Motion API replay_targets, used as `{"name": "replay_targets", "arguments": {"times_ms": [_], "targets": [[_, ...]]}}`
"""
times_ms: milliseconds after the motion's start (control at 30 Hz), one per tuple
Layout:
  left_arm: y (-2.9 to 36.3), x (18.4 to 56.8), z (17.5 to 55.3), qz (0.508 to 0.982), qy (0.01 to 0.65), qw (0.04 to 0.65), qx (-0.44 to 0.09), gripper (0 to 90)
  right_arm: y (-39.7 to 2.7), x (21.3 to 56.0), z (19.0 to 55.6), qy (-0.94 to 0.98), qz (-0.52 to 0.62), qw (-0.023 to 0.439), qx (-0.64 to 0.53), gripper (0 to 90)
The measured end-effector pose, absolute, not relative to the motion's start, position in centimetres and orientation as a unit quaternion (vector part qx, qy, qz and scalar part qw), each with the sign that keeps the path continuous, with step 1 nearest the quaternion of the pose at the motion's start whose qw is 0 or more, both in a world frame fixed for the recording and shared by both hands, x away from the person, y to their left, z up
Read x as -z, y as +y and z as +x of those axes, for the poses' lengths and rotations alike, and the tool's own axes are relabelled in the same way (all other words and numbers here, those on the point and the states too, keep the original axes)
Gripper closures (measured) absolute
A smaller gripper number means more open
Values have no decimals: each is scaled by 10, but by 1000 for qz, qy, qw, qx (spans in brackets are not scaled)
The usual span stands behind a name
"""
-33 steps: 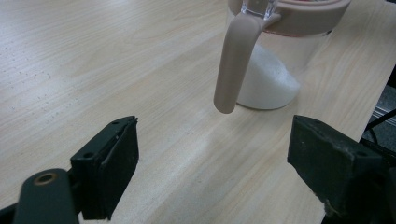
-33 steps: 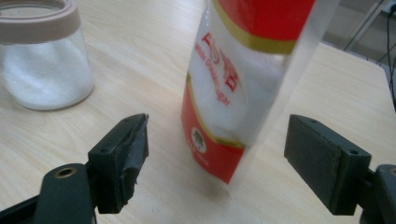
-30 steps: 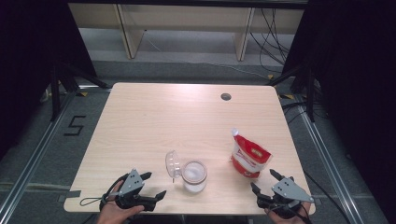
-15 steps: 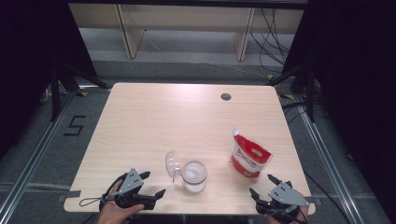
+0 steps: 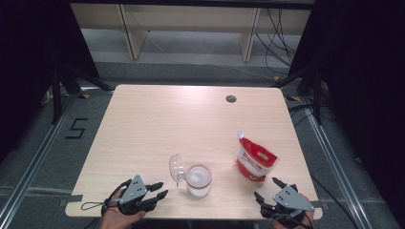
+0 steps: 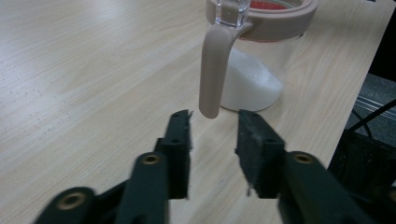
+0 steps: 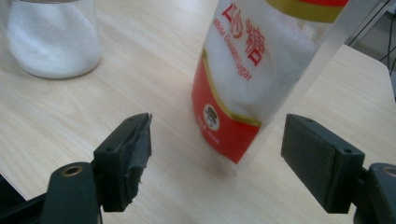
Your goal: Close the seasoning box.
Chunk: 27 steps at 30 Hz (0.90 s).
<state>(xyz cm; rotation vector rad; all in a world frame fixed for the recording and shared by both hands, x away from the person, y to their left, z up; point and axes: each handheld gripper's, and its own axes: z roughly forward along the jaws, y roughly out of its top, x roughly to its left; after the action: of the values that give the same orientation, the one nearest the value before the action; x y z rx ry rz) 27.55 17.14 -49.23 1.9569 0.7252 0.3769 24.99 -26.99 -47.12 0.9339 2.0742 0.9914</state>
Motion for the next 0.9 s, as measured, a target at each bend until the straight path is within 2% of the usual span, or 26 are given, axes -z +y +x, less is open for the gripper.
{"name": "replay_targets", "arguments": {"times_ms": [100, 133, 400, 533, 900], "targets": [[174, 490, 276, 809, 284, 490, -156, 858, -269, 470, 250, 791, 350, 331, -378, 255], [172, 489, 274, 799, 303, 497, -150, 890, -269, 470, 250, 790, 351, 331, -378, 256], [166, 482, 274, 801, 300, 497, -150, 895, -268, 467, 248, 783, 342, 345, -389, 284], [167, 472, 278, 810, 274, 491, -165, 894, -268, 466, 248, 781, 341, 347, -390, 290], [158, 460, 286, 808, 276, 495, -160, 894, -268, 467, 250, 781, 343, 348, -390, 290]]}}
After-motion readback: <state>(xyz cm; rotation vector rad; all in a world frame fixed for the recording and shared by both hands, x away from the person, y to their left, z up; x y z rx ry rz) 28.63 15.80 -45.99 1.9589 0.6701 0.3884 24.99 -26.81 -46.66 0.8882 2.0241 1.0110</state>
